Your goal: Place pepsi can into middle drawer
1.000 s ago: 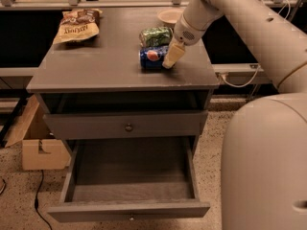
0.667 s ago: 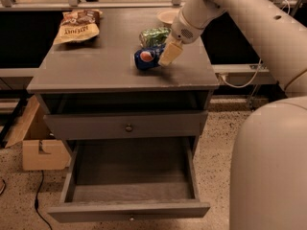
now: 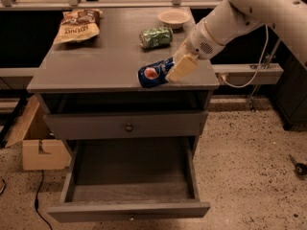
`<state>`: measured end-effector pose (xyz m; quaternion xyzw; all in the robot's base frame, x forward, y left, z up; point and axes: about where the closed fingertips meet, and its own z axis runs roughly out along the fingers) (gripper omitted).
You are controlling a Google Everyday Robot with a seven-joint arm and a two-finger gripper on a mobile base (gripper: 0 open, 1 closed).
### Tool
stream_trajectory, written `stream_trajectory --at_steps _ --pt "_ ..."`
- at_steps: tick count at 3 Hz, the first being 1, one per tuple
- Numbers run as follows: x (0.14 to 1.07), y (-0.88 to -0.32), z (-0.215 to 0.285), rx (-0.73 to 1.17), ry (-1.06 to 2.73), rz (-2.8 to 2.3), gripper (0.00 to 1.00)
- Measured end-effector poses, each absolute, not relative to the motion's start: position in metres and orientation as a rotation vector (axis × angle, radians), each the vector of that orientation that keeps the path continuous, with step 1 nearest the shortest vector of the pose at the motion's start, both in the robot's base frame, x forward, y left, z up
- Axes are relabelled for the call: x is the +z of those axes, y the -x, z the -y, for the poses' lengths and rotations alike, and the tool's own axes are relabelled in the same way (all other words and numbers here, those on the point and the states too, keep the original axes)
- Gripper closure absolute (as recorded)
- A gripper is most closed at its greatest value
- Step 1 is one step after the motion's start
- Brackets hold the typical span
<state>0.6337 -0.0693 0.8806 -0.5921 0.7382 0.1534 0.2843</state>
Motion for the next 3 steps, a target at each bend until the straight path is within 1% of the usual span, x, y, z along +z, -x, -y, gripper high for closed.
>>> stream_trajectory --at_steps 1,2,3 --pt "0.881 -0.634 0.069 0.411 1.584 -1.975 1.00" --pt "0.874 -0.622 0.069 0.468 1.570 -1.960 1.00" --pt "0.885 -0.593 0.065 0.511 1.511 -1.908 1.00"
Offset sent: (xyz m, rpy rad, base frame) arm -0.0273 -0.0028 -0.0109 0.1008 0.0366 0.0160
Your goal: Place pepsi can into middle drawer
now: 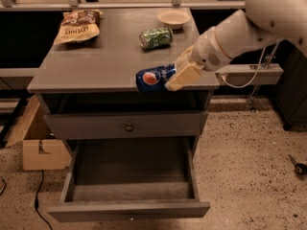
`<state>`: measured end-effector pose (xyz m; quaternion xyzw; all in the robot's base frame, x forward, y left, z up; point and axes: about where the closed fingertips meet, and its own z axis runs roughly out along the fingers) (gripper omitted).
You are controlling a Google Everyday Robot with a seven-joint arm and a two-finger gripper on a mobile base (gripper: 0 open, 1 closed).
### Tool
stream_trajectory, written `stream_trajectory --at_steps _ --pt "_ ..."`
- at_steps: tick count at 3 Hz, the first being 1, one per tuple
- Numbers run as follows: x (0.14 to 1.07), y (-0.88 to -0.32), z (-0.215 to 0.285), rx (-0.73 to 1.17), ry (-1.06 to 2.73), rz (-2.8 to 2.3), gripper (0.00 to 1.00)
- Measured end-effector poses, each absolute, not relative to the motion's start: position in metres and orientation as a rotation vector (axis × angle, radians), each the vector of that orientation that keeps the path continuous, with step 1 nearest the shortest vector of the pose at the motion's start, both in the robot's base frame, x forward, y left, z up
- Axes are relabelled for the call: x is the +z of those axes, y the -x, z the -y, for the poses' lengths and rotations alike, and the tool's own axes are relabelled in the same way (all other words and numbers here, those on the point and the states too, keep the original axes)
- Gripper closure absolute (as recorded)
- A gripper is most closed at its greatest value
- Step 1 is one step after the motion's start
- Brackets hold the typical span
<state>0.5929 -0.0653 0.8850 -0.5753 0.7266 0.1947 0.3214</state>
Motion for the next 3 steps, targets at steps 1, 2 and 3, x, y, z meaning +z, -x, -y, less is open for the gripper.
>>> stream_trajectory --at_steps 1,2,3 --pt "0.865 -0.540 0.077 0.475 1.388 -1.944 1.00" --pt "0.819 -0.509 0.092 0.466 1.263 -2.005 1.00" --pt "0.743 -0.479 0.102 0.573 1.175 -2.099 1.00"
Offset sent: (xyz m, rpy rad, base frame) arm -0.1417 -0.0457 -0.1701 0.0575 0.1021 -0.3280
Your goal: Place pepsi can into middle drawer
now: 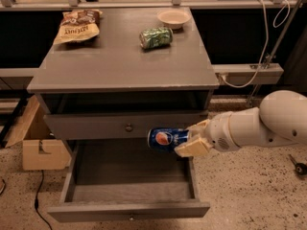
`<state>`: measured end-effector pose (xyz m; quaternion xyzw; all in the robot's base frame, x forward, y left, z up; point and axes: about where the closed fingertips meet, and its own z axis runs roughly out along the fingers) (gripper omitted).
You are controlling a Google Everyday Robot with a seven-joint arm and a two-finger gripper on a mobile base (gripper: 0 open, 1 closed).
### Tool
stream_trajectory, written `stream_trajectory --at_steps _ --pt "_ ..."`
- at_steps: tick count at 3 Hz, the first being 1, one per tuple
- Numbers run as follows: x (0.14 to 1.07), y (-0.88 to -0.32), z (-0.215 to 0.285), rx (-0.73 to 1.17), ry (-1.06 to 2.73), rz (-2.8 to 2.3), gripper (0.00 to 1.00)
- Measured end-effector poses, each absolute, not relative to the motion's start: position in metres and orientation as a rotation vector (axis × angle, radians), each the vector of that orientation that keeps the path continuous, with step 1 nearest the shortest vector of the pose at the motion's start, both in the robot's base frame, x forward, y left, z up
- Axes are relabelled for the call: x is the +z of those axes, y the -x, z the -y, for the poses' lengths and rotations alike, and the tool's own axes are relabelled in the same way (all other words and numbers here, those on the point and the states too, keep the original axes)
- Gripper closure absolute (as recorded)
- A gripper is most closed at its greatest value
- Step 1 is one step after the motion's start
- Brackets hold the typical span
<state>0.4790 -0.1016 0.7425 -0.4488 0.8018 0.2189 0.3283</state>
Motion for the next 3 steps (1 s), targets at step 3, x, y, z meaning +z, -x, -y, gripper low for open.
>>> stream_trajectory --at_steps 3 --pt "0.651 -0.482 0.100 0.603 1.133 -2.174 1.00"
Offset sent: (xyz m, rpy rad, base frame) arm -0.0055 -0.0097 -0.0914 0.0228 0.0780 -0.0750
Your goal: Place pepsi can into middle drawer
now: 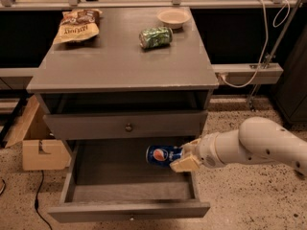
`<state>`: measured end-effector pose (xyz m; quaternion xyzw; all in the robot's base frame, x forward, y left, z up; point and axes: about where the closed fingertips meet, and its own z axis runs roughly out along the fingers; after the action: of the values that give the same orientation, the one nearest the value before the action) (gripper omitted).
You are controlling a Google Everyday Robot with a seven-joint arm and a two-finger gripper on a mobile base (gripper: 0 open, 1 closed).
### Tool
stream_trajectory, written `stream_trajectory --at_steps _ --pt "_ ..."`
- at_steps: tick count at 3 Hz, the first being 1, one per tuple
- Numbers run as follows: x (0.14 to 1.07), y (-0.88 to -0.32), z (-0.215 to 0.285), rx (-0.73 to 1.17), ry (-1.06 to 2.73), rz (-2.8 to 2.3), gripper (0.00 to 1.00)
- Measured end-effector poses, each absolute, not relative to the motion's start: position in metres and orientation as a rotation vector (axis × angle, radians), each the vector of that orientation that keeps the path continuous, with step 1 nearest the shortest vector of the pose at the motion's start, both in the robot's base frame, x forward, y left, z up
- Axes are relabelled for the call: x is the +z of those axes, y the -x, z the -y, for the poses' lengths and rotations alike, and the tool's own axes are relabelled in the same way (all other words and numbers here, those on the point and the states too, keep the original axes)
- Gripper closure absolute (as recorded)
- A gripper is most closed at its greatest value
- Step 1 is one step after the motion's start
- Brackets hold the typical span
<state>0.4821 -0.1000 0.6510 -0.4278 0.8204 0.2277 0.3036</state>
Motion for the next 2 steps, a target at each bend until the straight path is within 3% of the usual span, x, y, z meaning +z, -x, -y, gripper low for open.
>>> stream_trajectory --at_steps 2 --pt "0.539 -0.503 0.072 0.714 1.101 -2.196 1.00"
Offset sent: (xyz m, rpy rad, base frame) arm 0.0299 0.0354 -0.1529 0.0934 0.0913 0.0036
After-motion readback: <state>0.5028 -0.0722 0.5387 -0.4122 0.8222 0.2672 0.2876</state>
